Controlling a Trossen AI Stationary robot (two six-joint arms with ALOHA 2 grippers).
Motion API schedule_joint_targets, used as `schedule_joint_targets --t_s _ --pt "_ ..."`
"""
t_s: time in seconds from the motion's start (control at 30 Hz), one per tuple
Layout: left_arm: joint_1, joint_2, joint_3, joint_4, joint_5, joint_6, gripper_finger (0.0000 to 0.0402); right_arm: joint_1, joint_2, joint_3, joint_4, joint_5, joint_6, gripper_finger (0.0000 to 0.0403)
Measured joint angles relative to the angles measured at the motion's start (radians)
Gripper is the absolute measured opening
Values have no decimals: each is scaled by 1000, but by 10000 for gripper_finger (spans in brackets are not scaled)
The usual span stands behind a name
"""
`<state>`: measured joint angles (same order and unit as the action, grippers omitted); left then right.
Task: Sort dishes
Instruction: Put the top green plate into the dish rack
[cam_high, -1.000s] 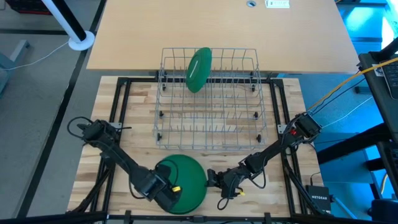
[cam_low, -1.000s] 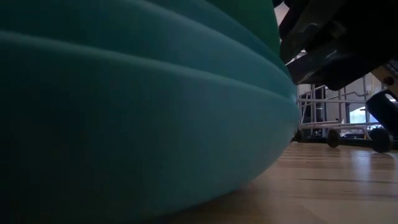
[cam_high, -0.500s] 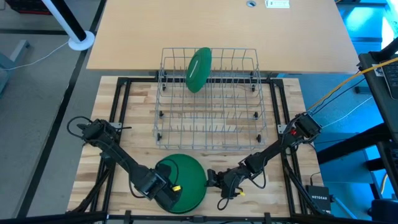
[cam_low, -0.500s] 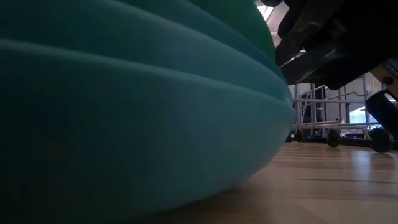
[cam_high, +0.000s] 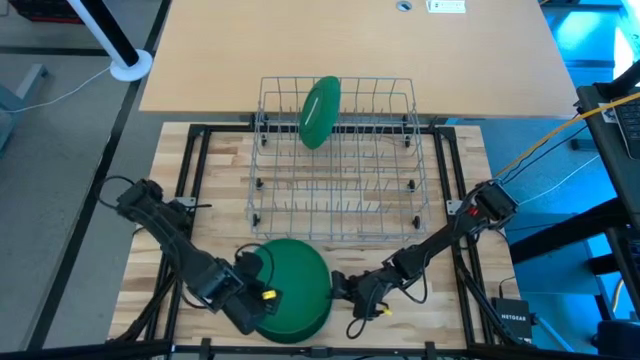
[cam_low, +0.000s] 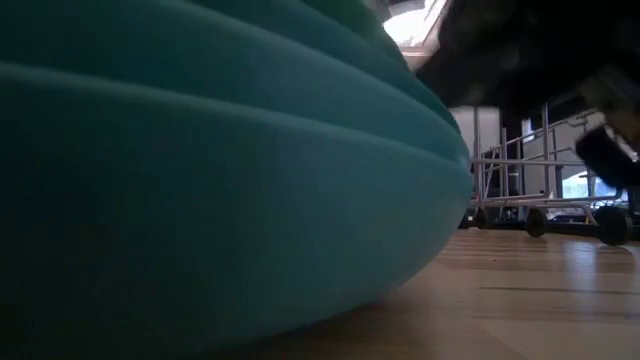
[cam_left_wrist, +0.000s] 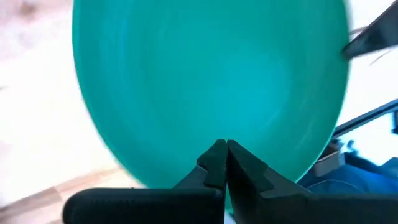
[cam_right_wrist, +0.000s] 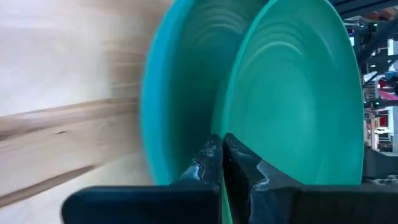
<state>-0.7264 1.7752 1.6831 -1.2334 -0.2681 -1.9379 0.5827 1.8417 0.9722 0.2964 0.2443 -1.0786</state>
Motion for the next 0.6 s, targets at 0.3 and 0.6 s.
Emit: schedule_joint_targets --t_s 0.3,0.6 --pt "-46 -106 0 -13 -242 31 0 0 -10 164 -185 -1 21 1" --pt "-89 -167 0 -16 -432 125 0 0 -10 317 -373 -1 87 0"
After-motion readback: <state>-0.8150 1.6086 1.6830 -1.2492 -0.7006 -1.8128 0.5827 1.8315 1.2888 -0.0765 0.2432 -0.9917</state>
